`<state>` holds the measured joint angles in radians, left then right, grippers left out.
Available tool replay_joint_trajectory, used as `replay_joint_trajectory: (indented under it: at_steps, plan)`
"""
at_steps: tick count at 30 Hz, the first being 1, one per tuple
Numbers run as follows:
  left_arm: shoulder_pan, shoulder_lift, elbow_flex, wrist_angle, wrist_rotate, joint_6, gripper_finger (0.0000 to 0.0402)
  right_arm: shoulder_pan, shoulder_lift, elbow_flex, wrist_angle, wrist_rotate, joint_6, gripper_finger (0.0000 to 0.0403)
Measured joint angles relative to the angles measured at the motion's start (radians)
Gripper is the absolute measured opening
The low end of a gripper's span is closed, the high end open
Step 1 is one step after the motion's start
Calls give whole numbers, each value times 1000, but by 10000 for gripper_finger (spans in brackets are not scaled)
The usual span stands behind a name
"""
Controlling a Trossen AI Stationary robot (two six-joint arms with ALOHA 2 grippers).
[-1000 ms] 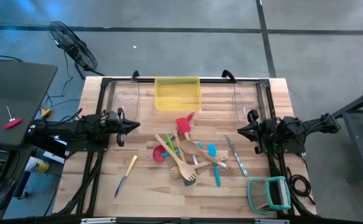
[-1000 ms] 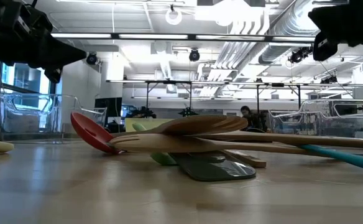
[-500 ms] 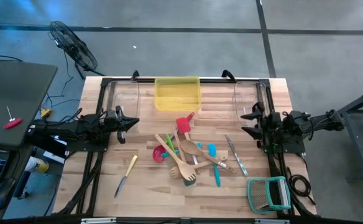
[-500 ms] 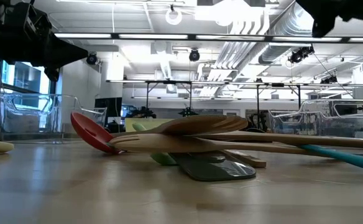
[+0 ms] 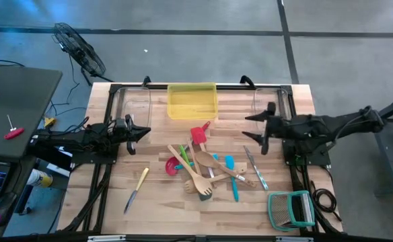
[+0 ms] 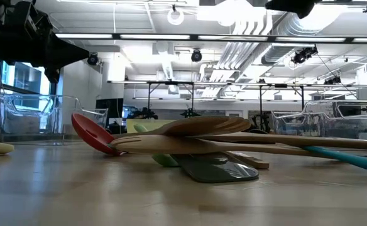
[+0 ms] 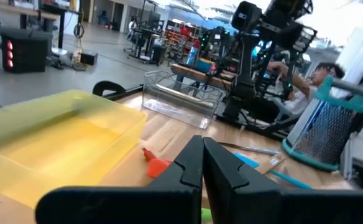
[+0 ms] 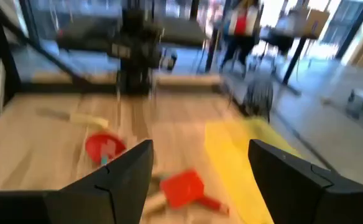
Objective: Pick & Place Kitchen Items
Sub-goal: Put the brown serving spoon into the yellow bin
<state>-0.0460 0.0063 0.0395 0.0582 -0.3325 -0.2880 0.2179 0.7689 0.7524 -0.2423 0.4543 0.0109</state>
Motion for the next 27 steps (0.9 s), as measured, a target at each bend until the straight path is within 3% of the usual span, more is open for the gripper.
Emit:
replay_joint_trajectory:
  at_steps: [7,16,23,27]
  plan:
    - [0,6,0,2,78,-46,94,40,183,106,-97,-1,-3,256]
    - [0,6,0,61,160,-144,216,88,392,203,-224,10,157,256]
    - [0,6,0,72,193,-143,239,92,557,210,-253,-68,251,256]
    - [0,6,0,65,194,-143,239,103,631,210,-235,-55,99,256]
